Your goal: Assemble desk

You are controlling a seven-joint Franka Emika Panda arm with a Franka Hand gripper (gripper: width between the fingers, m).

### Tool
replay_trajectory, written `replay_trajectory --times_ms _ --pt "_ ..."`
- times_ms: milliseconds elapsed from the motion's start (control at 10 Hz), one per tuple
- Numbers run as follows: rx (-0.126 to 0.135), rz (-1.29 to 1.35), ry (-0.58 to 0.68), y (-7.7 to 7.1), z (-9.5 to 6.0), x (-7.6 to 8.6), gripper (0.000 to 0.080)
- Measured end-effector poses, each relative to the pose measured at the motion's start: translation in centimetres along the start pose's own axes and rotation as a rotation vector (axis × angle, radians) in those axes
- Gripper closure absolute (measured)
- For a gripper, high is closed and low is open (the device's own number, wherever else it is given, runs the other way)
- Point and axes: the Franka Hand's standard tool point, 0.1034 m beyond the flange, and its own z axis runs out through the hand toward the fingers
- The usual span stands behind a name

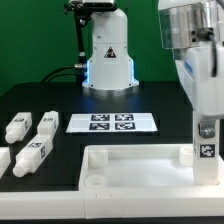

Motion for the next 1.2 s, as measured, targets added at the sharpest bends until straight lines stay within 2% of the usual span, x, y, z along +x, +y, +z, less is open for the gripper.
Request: replay_trajectory --times_ms 100,200,300,400,500,600,700,800,1200 --pt "0.011 0.205 -0.016 -0.07 0.07 -0.33 0.0515" --pt "0.018 0.301 -0.018 -0.09 0.10 -0.51 0.0514" --pt "0.019 0.273 -0.018 -0.10 0.10 -0.47 0.0514" --pt "0.018 0.244 -0.018 -0.09 0.12 -0.49 0.0435" --pt "0.017 0.162 -0.012 -0.09 0.14 -0.46 0.0435" --pt "0.012 -0.031 -0.009 -0.17 0.17 -0.56 0.0260" --pt "-0.001 -0.212 -0.013 -0.14 0.22 -0.88 0.0260" --pt "-0.016 -0.252 -0.017 0.17 0.28 -1.28 0.0165" --pt "-0.011 -0.612 -0.017 0.00 0.25 -0.89 0.0150"
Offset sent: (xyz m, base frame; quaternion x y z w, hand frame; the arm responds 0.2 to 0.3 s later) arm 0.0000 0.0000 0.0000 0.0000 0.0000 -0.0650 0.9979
